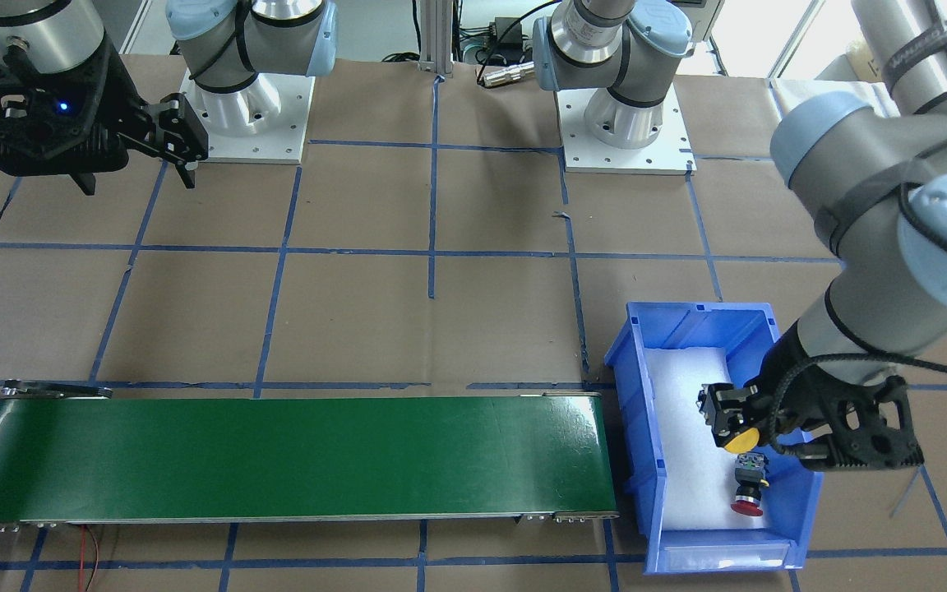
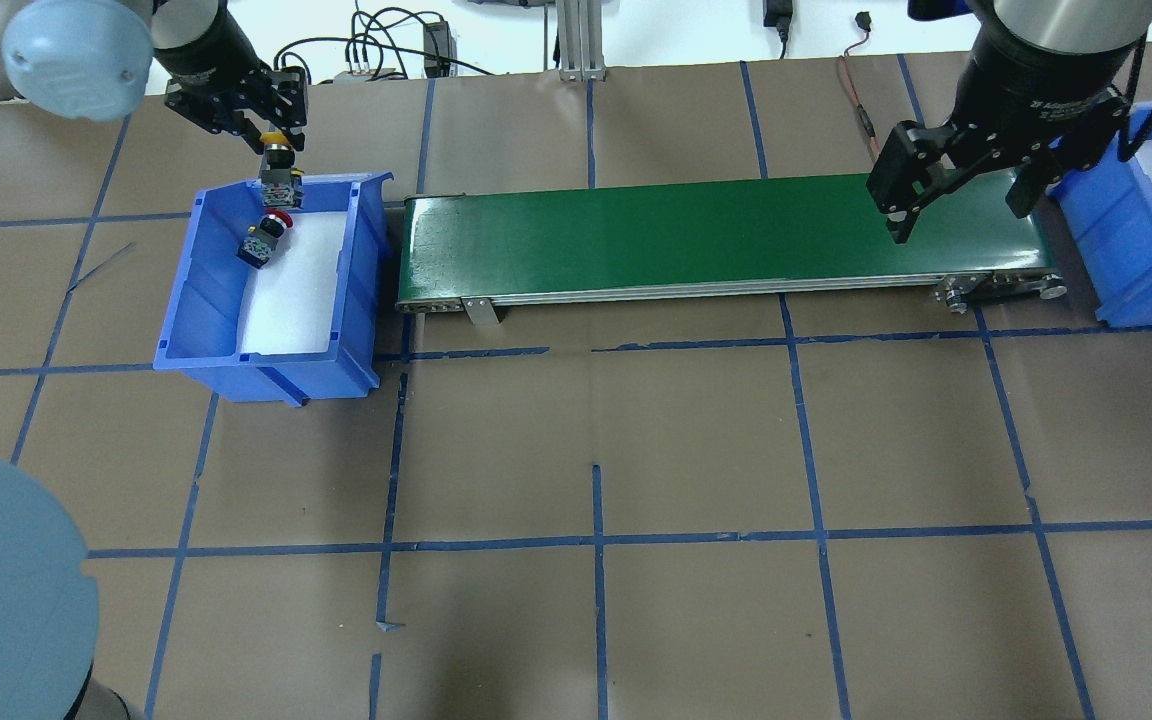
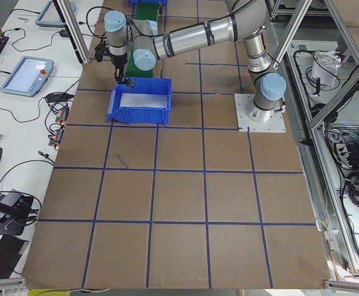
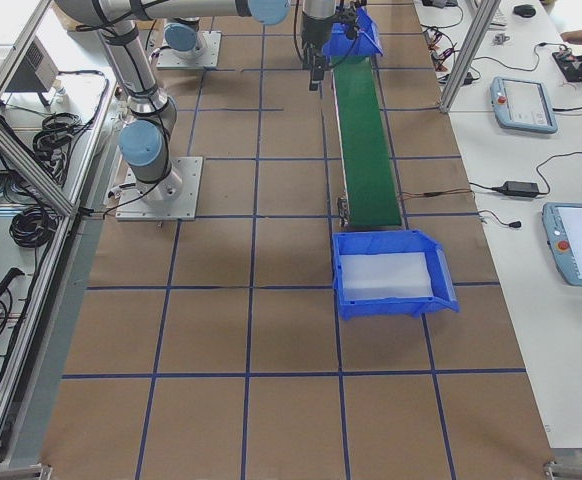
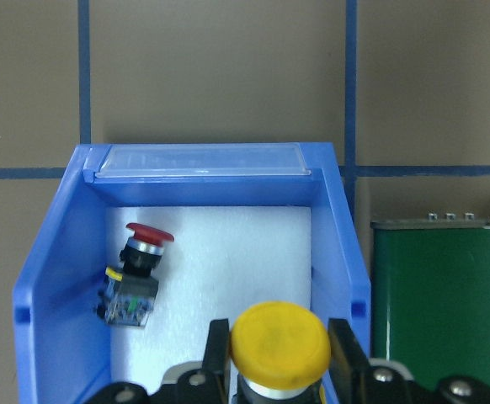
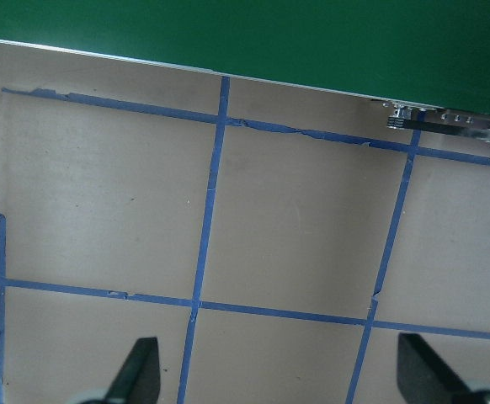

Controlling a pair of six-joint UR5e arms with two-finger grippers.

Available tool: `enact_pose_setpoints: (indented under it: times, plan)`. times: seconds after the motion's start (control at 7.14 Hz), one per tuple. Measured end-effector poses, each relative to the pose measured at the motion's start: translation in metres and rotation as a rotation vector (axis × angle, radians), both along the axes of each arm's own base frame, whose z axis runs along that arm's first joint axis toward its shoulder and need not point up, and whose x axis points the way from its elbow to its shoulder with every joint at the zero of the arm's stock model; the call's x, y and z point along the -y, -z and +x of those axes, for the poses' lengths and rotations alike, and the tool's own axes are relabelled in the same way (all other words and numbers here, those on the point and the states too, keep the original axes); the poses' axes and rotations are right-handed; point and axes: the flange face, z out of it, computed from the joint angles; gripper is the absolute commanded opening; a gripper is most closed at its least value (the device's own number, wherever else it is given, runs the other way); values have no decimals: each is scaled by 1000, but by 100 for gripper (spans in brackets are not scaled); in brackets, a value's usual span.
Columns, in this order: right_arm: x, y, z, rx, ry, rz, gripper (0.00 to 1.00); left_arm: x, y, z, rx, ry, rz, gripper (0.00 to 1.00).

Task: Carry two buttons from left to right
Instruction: 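Lift the yellow button and set it on the near end of the conveyor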

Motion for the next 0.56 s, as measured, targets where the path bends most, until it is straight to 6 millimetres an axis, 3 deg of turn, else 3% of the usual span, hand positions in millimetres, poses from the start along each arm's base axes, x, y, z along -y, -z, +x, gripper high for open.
enact_pose_setpoints:
  times: [0.14, 0.28, 0.56]
  plan:
    - [0, 0, 0, 0, 0, 0, 100, -10, -20, -13, -7, -31, 4, 36]
    - [0, 0, 0, 0, 0, 0, 100, -14, -26, -39, -11, -45, 5, 37]
    - [0, 0, 0, 0, 0, -1, 100, -8, -2, -97, -2, -74, 7, 36]
